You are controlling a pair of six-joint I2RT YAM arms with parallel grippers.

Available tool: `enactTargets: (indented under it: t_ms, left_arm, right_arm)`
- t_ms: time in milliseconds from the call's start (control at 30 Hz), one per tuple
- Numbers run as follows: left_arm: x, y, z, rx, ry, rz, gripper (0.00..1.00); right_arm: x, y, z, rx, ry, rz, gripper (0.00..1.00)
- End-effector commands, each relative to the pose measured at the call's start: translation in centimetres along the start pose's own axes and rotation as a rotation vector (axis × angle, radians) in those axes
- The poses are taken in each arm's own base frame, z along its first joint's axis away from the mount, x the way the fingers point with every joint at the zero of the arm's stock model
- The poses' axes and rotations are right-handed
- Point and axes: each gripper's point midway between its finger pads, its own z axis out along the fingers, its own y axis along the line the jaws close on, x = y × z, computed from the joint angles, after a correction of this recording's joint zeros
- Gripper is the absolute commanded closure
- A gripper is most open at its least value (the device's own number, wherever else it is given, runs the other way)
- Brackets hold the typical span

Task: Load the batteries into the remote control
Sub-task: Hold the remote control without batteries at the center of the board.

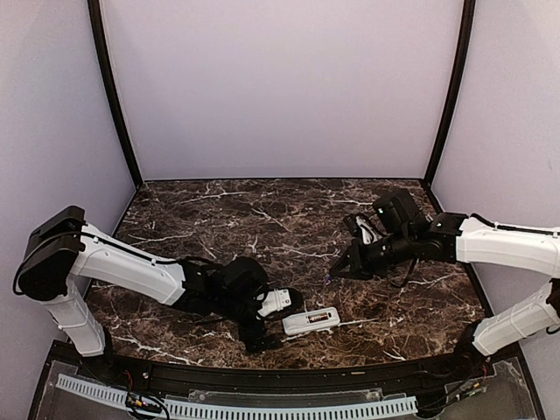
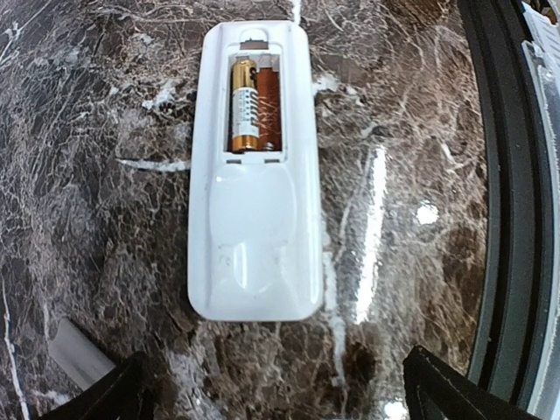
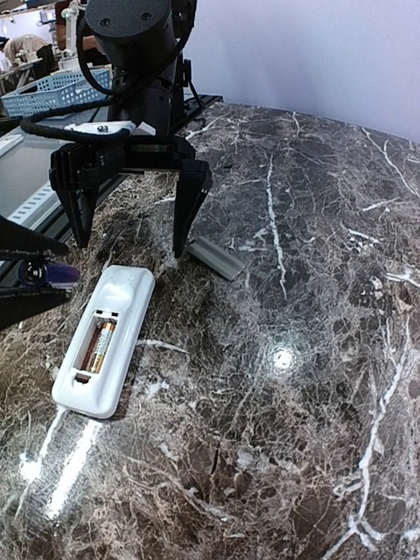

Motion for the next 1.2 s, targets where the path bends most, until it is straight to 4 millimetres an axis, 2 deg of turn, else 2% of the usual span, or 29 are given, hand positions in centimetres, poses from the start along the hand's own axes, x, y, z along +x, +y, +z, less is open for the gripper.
enactTargets:
  t_ms: [0, 100, 200, 400, 600, 800, 967, 1167]
  left_arm:
    - [-2.0, 1.0, 0.9, -0.034, -0.047, -0.001, 0.01]
    - [-1.9, 1.2, 2.0, -0.034, -0.035, -0.003, 0.03]
    - [-0.6, 1.3, 3.3, -0.032, 0.012, -0.01, 0.05]
    - [0.0, 1.5, 3.7, -0.044, 0.027, 0.015, 0.12]
    - [0.4, 1.1, 3.7, -0.019, 0.044, -0.022, 0.34]
    - [1.6, -0.3, 3.9, 0.044, 0.057, -0.132, 0.44]
    - [2.5, -1.0, 4.0, 0.051, 0.079, -0.191, 0.48]
    - [3.4, -1.5, 4.3, 0.042, 0.095, -0.212, 0.49]
  right_arm:
    - [1.2, -0.9, 0.9, 0.0, 0.028, 0.036, 1.0]
    - [2.0, -1.9, 1.4, -0.013, 0.019, 0.071, 1.0]
    - [2.4, -2.5, 1.8, -0.017, 0.012, 0.089, 1.0]
    - [3.1, -3.3, 1.9, 0.006, -0.01, 0.1, 1.0]
    - [4.2, -3.5, 2.8, -0.026, 0.007, 0.131, 1.0]
    - [5.1, -3.4, 4.3, -0.041, 0.036, 0.156, 1.0]
    - [5.2, -2.4, 5.3, -0.037, 0.026, 0.149, 1.0]
    - [6.2, -3.6, 6.1, 0.001, 0.025, 0.192, 1.0]
